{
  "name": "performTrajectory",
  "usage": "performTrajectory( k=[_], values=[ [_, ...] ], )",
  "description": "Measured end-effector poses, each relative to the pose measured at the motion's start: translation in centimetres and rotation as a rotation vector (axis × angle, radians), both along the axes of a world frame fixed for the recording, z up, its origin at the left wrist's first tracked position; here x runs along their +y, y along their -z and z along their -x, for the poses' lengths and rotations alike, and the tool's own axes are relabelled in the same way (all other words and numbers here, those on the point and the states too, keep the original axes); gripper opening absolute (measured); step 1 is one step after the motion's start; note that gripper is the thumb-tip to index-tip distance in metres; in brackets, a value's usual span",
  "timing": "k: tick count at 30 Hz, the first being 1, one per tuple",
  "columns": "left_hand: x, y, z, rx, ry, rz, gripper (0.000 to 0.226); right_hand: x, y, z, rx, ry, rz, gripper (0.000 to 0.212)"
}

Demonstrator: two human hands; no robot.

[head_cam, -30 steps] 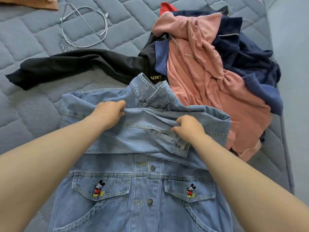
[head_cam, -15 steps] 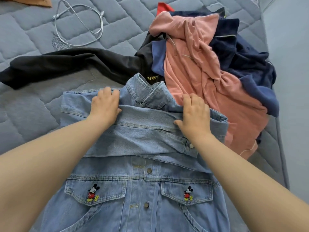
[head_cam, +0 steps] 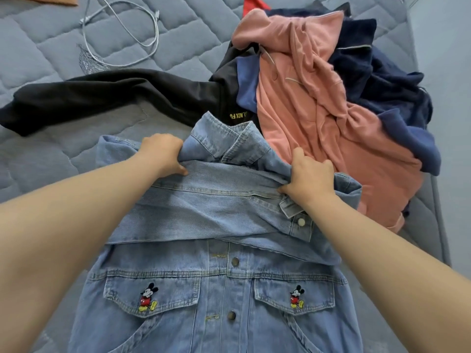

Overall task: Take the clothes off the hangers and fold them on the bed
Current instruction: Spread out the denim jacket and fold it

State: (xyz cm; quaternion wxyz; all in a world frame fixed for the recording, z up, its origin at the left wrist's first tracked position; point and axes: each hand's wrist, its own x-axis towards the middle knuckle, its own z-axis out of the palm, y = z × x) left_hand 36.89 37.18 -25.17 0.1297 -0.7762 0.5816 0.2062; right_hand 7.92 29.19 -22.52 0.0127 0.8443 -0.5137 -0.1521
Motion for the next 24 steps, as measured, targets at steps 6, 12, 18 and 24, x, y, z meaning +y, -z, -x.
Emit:
performTrajectory(
  k=[6, 12, 18, 24],
  values=[
    [2.8, -2.5, -1.3, 0.113, 0.073, 0.175, 0.023, 1.2, -2.0, 1.8, -0.093, -0.120, -0.011, 0.045],
    [7.1, -6.5, -0.4, 0.205, 0.171, 0.339, 0.009, 4.2, -5.3, 4.6, -0.236, -0.220, 0.031, 0.042],
    [13.9, -9.7, 1.7, 0.239, 0.181, 0.432, 0.035, 9.2, -8.2, 7.3, -0.306, -0.271, 0.070, 0.040],
    [21.3, -12.0, 5.4, 0.272, 0.221, 0.438, 0.031, 14.6, -9.6, 10.5, -0.346, -0.313, 0.036, 0.036]
  ],
)
